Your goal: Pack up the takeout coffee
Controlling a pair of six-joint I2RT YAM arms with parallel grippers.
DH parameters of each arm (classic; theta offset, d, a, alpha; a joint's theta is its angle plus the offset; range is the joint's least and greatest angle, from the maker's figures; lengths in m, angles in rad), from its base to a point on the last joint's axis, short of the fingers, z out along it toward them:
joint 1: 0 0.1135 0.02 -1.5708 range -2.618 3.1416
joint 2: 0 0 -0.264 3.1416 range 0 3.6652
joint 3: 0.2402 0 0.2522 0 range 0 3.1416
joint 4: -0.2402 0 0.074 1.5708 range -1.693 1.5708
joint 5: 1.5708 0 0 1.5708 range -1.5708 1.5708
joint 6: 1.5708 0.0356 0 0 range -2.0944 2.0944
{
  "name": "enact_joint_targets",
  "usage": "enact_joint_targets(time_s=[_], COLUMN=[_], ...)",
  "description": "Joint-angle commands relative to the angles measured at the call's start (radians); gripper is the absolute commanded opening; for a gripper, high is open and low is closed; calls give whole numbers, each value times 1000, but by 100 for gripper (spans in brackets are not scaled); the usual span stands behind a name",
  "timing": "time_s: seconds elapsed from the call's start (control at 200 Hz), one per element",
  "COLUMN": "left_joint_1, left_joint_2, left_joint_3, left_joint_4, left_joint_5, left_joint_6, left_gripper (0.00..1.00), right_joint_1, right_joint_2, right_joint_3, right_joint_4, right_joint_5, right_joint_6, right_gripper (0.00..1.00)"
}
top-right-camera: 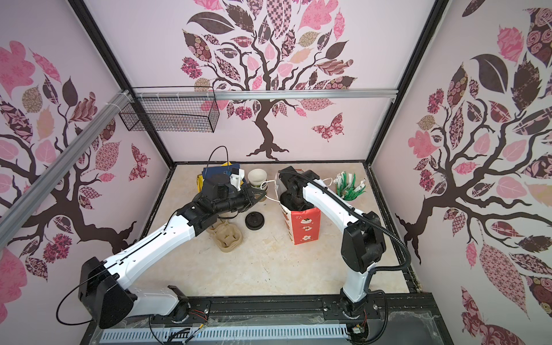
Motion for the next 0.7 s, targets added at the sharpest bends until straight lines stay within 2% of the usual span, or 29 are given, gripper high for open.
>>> enact_joint_targets(time_s=[0.0,0.265,0.465,0.695], left_joint_1=[4,-5,-8,-9], left_joint_2=[11,15,16,10], left_joint_3=[57,69,79,76], left_joint_4=[-7,-13,-17,-19], left_joint_5=[21,26,27,25], left_joint_6=[43,57,63,65], left_gripper=[0,0,0,0], right_joint_1=[-5,-6,-6,-8], right_joint_2=[-16,-3,12,13], right_joint_3=[22,76,49,-14], right_joint_4=[-23,-31,-13,12], right_joint_5=[-16,44,97,80], right_joint_6=[-37,-69,-102,-102], right_gripper=[53,53,53,53])
